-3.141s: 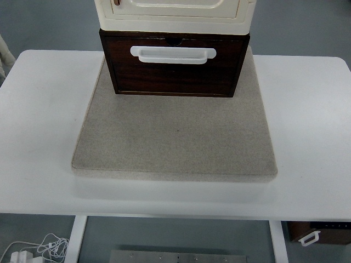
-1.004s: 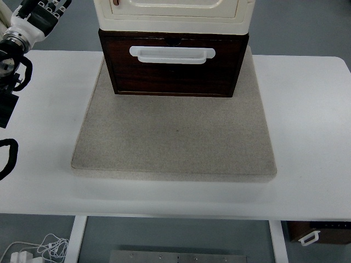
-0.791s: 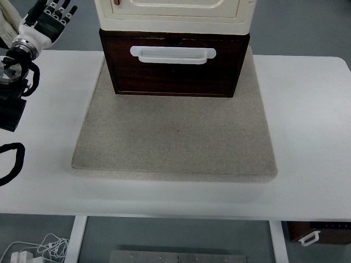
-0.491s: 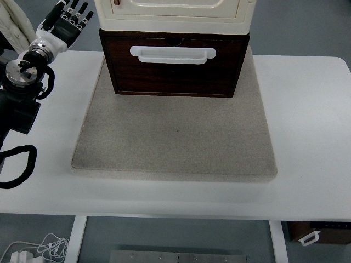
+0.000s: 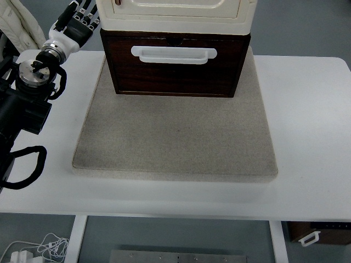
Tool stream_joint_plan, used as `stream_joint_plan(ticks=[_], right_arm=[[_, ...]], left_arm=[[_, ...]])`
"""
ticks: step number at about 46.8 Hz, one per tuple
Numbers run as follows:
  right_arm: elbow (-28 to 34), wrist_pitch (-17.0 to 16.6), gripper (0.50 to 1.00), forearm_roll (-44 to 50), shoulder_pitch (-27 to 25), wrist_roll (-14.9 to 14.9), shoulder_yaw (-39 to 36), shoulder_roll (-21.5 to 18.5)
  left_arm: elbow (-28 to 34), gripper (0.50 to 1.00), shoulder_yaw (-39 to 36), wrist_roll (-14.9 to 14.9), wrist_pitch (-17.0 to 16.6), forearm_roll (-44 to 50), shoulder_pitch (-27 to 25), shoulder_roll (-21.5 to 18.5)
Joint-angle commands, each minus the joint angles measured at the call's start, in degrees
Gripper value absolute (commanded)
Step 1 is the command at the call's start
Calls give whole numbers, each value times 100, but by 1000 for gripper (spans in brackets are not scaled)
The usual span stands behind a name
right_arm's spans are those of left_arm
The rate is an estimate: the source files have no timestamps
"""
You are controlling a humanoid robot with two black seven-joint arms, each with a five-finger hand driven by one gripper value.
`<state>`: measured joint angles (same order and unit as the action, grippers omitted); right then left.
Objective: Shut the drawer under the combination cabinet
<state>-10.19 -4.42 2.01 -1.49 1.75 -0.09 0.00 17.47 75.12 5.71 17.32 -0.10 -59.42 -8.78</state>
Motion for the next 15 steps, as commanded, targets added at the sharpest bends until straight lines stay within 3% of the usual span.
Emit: stream_joint_plan(ticks=[1, 15], right_arm=[[0, 3, 952, 1, 0, 0, 9, 0], [0, 12, 952, 1, -9, 0, 0, 0]], left_arm=[[-6, 999, 12, -17, -9, 10, 10, -1], [-24, 999, -6, -17, -18, 124, 19, -1]])
